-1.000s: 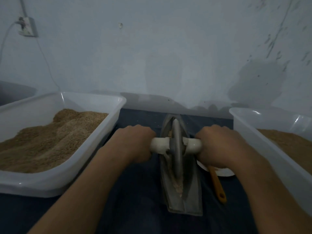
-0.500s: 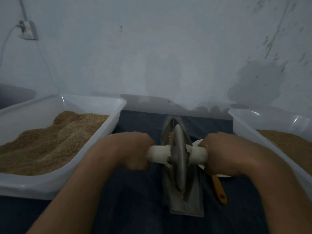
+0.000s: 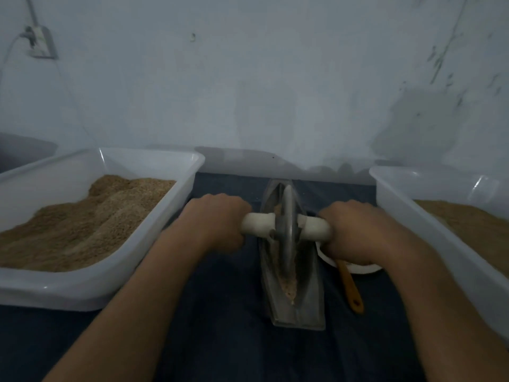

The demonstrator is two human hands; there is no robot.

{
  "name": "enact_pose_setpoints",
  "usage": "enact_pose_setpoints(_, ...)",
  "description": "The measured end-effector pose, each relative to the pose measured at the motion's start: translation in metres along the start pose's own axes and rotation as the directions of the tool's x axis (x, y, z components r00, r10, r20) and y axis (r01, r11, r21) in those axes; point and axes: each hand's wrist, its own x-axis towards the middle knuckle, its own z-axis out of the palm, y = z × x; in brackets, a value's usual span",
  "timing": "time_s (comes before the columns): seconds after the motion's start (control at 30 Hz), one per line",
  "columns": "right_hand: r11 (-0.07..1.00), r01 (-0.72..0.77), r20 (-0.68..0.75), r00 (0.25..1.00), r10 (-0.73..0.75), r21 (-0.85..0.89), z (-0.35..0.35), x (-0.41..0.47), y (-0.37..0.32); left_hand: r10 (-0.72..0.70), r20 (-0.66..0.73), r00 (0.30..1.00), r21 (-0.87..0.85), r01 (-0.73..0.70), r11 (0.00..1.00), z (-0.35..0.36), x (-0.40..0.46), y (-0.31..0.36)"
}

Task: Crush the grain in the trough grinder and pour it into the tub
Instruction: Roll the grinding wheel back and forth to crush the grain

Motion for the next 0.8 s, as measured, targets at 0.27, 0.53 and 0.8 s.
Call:
enact_pose_setpoints(0.27,0.998,-0.065,-0.087,0.994,0.064,-0.014,0.0,0.008,-0.01,-0.077,-0.13,0.989,0.003,0.079,0.997,0.012,0.005,0.005)
enact_pose_setpoints(0.53,0.993,-0.113,-0.31,0.945,0.1,-0.022,0.023,0.025,-0.007,-0.108,-0.266,0.958,0.08,0.133,0.988,0.016,0.018,0.016)
enact_pose_setpoints(0.8,0.996,-0.004,0.219,0.976,-0.017,0.093,-0.015,-0.016,-0.008,0.075,0.125,0.989,-0.042,-0.07,0.997,-0.014,-0.018,0.003)
